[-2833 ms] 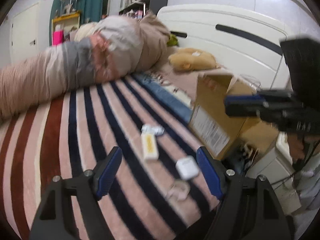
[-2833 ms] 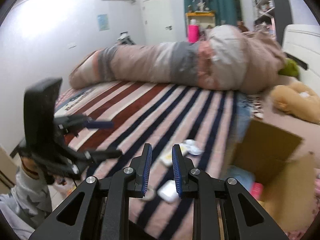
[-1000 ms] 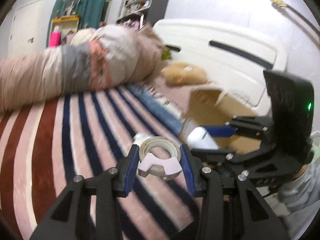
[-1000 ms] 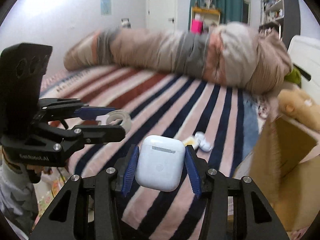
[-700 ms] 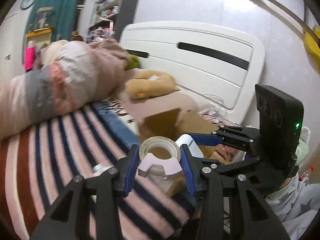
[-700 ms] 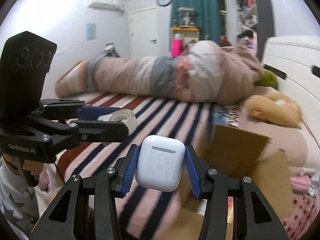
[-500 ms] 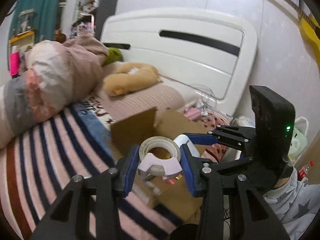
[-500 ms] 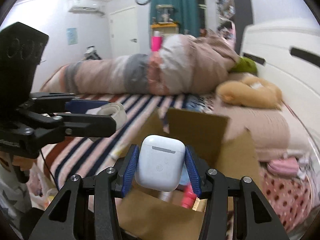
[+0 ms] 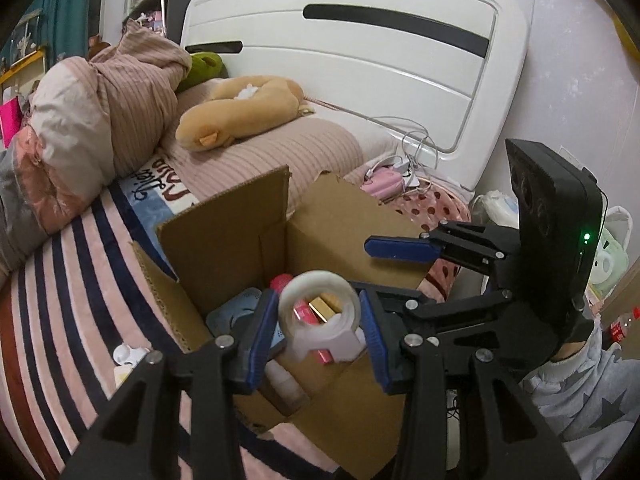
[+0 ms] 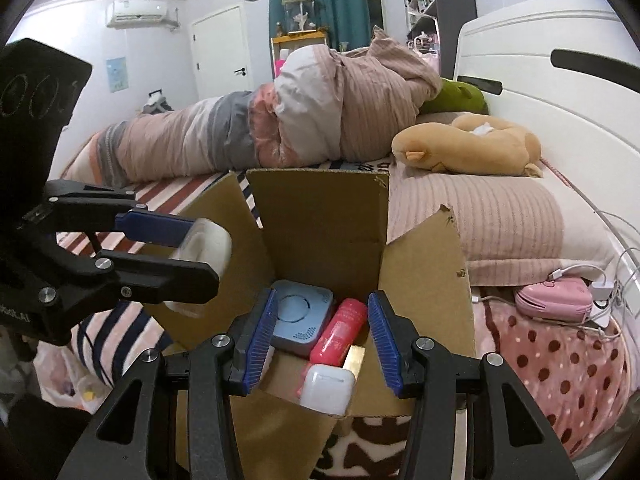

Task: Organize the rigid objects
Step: 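Carry the tape roll and earbud case into the cardboard box and release both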

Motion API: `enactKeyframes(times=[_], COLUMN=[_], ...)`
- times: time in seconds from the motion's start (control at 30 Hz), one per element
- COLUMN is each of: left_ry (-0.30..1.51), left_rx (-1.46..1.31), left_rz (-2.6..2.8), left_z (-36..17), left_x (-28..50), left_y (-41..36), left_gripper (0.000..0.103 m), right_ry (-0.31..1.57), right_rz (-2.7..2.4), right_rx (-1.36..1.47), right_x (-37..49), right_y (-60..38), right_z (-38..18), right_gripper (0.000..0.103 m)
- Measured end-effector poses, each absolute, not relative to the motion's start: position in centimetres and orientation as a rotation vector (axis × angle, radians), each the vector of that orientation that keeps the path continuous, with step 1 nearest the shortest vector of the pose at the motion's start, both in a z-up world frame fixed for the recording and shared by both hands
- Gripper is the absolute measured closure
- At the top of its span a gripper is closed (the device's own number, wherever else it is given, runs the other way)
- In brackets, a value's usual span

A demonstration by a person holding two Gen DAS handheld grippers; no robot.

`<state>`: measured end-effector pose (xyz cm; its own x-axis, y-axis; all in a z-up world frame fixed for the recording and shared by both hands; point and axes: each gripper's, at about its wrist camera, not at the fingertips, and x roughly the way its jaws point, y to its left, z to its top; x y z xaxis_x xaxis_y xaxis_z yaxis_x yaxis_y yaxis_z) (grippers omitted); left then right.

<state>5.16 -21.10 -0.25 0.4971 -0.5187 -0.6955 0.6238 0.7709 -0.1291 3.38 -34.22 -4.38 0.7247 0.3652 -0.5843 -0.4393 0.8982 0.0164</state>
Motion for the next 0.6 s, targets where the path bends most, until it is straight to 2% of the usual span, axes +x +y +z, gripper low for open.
enactKeyframes(times=[0.33,0.47,0.6], left_ry=[0.780,0.730,0.687], left_rx=[0.147,0.100,0.068], left_rz=[-0.686,-0.665,-0.608], left_z=[0.0,1.4,2.7], left_x=[4.4,3.5,2.4], left_y=[-20.0,-17.3,-13.5], left_gripper=[0.053,0.044,0.042], right_ry=[0.625,0.632,0.607], right_rz=[0.466,0.499,0.540], right_rx=[-0.154,-0.147,-0.156], right_x=[3.0,2.5,1.6], right_y=[-33.4,-32.4,-30.5], right_z=[-4.0,-3.4,-2.3], right_gripper=[0.060,0.060,0.060])
